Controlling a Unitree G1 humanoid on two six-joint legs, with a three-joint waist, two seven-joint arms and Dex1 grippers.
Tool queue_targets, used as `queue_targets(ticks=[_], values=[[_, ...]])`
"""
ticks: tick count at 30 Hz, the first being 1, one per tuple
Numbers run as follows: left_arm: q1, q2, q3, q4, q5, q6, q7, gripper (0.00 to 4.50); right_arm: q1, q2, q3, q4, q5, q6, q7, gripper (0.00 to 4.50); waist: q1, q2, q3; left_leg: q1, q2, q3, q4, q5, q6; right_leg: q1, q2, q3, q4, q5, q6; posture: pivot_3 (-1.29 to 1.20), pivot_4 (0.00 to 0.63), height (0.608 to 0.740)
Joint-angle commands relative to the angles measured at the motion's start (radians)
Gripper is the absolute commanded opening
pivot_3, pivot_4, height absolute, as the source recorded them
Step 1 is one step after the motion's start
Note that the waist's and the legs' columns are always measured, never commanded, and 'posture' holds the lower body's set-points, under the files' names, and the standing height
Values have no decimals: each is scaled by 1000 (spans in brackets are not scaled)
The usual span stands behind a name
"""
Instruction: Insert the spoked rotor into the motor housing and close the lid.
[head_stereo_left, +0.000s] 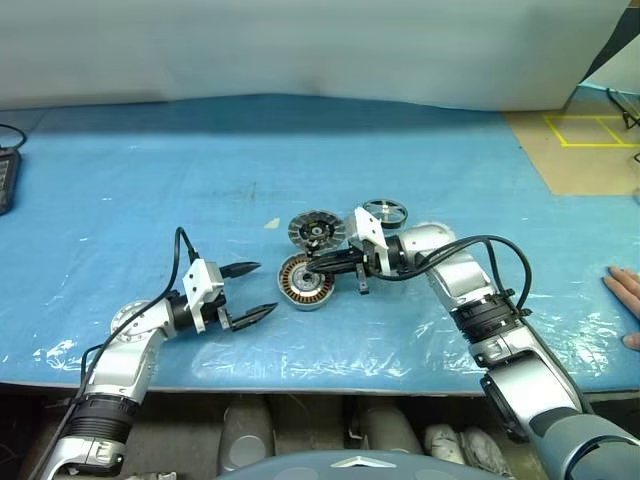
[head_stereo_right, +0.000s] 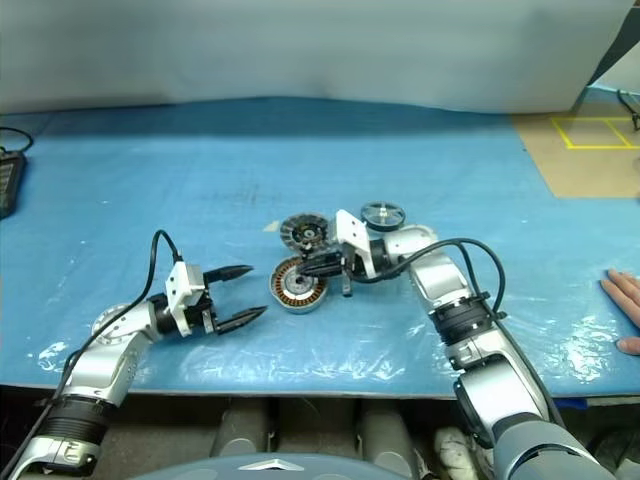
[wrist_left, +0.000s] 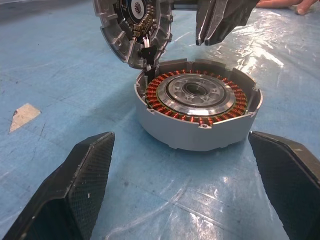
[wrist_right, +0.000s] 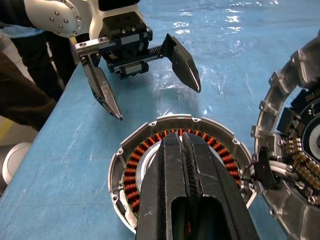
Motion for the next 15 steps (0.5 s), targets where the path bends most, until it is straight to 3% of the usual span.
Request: queue_targets(ticks=[1, 15], values=[[-12, -3, -1, -1, -3, -15, -4, 4500, -2, 23, 4, 37, -19, -43, -27, 28, -1, 0, 0, 0, 0, 0, 0, 0, 0, 0, 0, 0, 0, 0, 0, 0, 150, 740], [4, 3, 7, -20, -5, -11, 3, 4500, -41, 75, 19, 165, -70, -131, -45, 28, 0, 0, 0, 0, 0, 0, 0, 0, 0, 0, 0, 0, -1, 0, 0, 0, 150, 740]])
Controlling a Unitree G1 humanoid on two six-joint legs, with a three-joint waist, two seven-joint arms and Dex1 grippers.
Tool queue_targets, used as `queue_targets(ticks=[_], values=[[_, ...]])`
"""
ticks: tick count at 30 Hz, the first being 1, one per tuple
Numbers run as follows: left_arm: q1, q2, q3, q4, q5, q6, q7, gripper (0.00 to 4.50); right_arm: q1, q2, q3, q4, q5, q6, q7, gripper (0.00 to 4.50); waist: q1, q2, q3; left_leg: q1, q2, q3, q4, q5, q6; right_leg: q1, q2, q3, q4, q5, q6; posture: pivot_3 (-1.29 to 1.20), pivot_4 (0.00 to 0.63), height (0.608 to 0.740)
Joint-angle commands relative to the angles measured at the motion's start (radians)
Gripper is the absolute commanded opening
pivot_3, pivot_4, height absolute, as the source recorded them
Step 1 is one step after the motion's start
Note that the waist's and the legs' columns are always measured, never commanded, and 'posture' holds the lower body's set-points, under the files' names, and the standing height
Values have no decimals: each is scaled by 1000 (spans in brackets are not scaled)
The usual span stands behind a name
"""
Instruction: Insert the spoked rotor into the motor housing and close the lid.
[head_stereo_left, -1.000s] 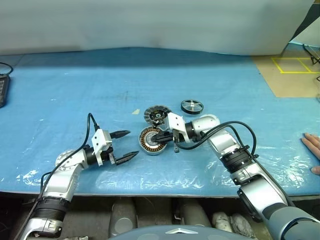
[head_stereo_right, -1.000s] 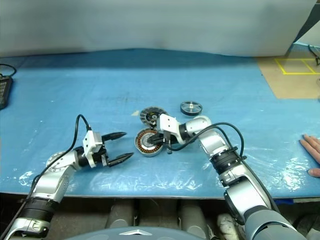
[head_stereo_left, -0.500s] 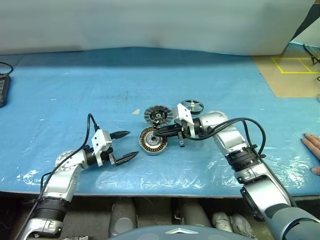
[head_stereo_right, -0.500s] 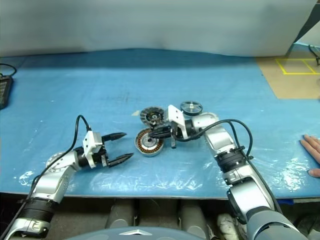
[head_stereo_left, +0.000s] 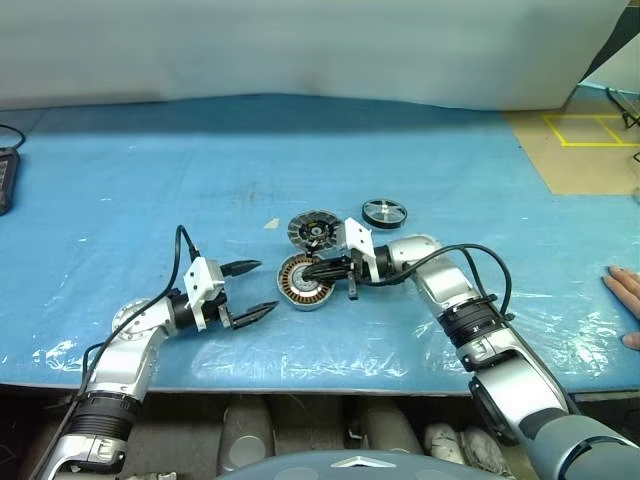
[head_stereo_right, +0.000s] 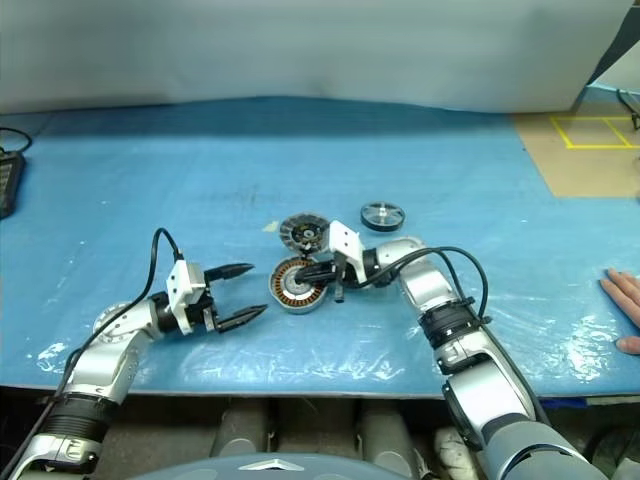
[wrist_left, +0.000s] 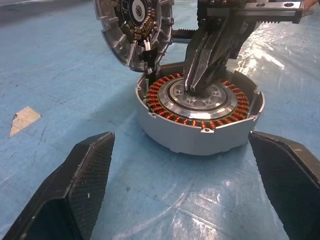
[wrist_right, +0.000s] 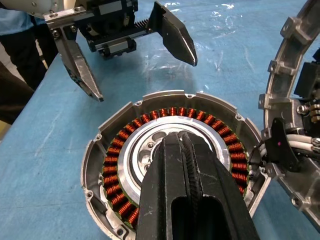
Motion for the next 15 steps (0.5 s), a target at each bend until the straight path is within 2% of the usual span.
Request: queue_targets(ticks=[1, 15], values=[[8, 6, 6, -23, -5, -11, 3, 4500, -23, 6, -2, 0, -13, -31, -5, 28, 0, 0, 0, 0, 0, 0, 0, 0, 0, 0, 0, 0, 0, 0, 0, 0, 150, 740], [14, 5, 5, -26, -5, -10, 4, 4500, -9, -17, 43, -53, -82, -25, -24, 28, 0, 0, 0, 0, 0, 0, 0, 0, 0, 0, 0, 0, 0, 0, 0, 0, 150, 740]])
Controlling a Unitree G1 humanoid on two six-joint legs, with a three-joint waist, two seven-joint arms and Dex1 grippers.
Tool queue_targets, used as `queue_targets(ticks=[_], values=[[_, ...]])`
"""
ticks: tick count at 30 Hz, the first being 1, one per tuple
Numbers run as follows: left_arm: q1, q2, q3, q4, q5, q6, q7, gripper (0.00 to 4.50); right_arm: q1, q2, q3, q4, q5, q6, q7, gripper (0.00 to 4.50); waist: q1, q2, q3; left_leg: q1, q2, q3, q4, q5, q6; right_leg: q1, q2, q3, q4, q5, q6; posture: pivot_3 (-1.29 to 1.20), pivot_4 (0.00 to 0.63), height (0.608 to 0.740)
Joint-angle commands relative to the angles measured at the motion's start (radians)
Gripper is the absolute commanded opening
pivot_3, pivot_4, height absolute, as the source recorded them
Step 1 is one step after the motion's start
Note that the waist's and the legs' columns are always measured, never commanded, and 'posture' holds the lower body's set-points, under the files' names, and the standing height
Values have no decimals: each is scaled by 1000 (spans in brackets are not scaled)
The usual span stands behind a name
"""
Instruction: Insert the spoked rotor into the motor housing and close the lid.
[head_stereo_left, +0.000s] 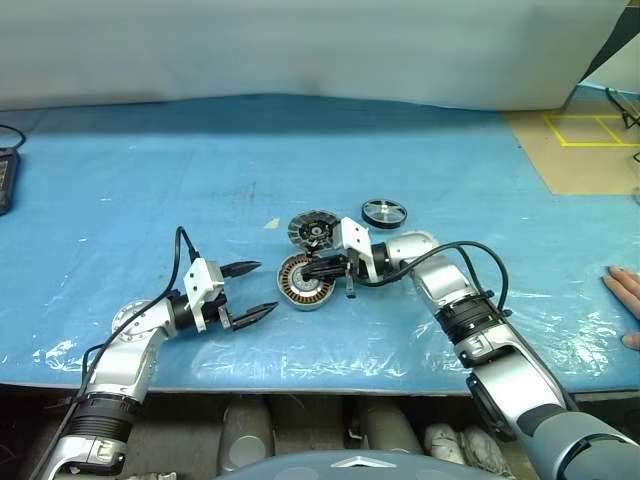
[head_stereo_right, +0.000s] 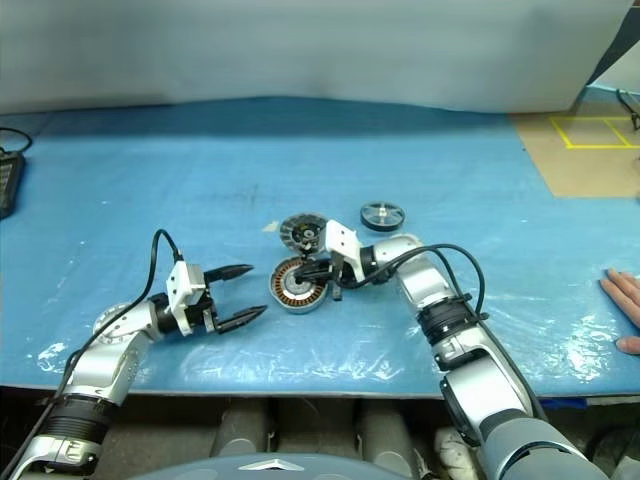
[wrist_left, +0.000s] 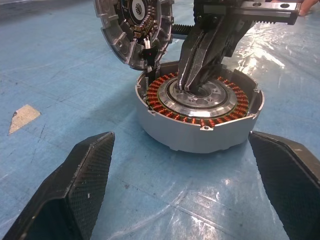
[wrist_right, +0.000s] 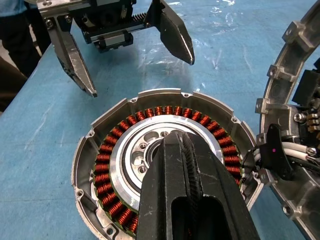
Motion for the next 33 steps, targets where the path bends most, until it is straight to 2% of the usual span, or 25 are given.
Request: queue_targets(ticks=[1, 10, 21, 28, 33], values=[[9, 5, 5, -25, -5, -10, 2, 4500, -1, -10, 27, -36, -41, -7, -18, 28, 0, 0, 0, 0, 0, 0, 0, 0, 0, 0, 0, 0, 0, 0, 0, 0, 150, 740], [10, 5, 4, -25, -5, -10, 1, 4500, -4, -14, 27, -71, -51, 3, -21, 28, 0, 0, 0, 0, 0, 0, 0, 0, 0, 0, 0, 0, 0, 0, 0, 0, 150, 740], [7, 2, 3, -22, -8, -9, 0, 4500, 24, -27, -70, -198, 129, 120, 39, 28, 1, 0, 0, 0, 0, 0, 0, 0, 0, 0, 0, 0, 0, 0, 0, 0, 150, 740], [0, -4, 3, -13, -9, -11, -2, 4500, 93, -147, -142, -281, 188, 222, 37, 28, 3, 0, 0, -1, 0, 0, 0, 0, 0, 0, 0, 0, -1, 0, 0, 0, 150, 740], [-3, -11, 1, -3, -9, -15, -7, 4500, 102, -257, -226, -194, 146, 199, -41, 28, 3, 0, 0, 0, 0, 0, 0, 0, 0, 0, 0, 0, -1, 0, 0, 0, 150, 740]])
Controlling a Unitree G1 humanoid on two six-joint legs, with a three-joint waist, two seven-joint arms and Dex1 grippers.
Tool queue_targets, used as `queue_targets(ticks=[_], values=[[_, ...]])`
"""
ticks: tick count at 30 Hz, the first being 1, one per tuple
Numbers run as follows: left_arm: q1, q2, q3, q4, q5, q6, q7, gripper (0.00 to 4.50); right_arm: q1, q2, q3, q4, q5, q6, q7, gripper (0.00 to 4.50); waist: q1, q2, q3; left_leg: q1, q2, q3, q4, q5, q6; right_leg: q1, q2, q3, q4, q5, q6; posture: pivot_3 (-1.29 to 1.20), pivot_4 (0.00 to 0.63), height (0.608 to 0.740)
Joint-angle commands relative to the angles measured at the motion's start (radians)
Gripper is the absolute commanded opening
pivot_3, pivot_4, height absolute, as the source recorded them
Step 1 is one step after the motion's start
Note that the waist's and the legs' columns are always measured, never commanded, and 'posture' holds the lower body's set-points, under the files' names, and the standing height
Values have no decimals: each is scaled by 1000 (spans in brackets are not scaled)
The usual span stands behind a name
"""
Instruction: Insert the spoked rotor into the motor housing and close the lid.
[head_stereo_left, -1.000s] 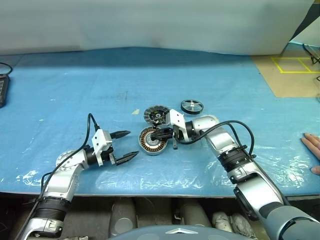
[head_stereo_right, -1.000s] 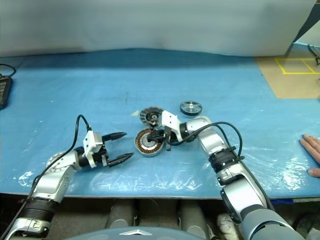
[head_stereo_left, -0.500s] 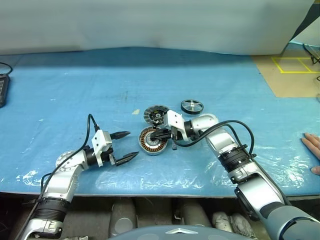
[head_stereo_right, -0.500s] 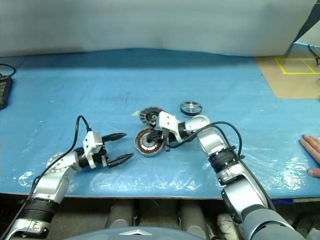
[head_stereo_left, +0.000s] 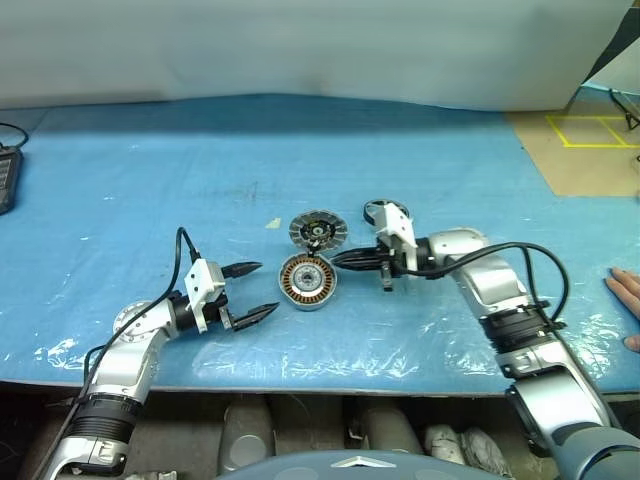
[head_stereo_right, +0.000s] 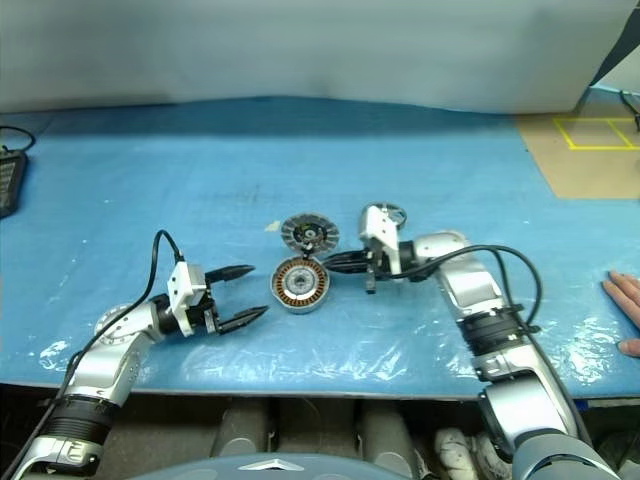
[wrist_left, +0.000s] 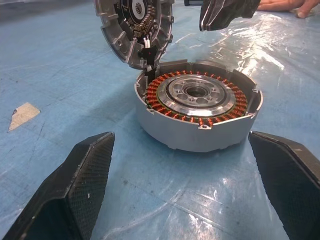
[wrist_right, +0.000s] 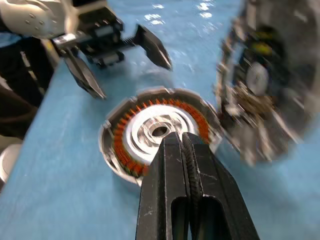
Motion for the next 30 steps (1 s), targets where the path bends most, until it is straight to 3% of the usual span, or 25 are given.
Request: queue_targets(ticks=[1, 4, 9, 24, 27, 30], values=[[-7, -5, 0, -1, -8, -16, -6, 4500, -25, -61, -86, 84, -31, -46, -83, 28, 0, 0, 0, 0, 0, 0, 0, 0, 0, 0, 0, 0, 0, 0, 0, 0, 150, 740], [-20, -12, -5, 12, -6, -18, -12, 4500, -66, -95, -96, 217, -98, -125, -154, 564, -2, 0, 0, 0, 0, 0, 0, 1, -1, 0, 0, 0, 0, 0, 0, 0, 150, 740], [-39, -17, -9, 28, -2, -21, -17, 4500, -144, -77, -123, 360, -116, -218, -221, 2199, -6, 0, 0, 0, 0, 1, 0, 1, -1, 0, 1, 1, 0, 0, 0, 0, 150, 740], [-26, -11, -3, 20, -1, -20, -16, 4500, -419, -61, -94, 725, -201, -372, -223, 2199, -4, 0, 0, 0, 0, 2, 1, 0, 1, -2, 0, 1, 2, 0, 0, 0, 150, 740], [-33, -17, -5, 26, 3, -23, -11, 4500, -481, -38, -70, 803, -244, -410, -213, 2823, -3, 0, 0, 0, 0, 3, 1, 0, 1, -2, 0, 1, 2, 0, 0, 0, 150, 740], [-34, -21, -6, 28, 5, -27, -8, 4500, -518, -16, -50, 861, -285, -450, -224, 3792, -2, 0, 0, -1, 1, 3, 1, 0, 1, -2, 0, 1, 2, 0, 0, 0, 150, 740]])
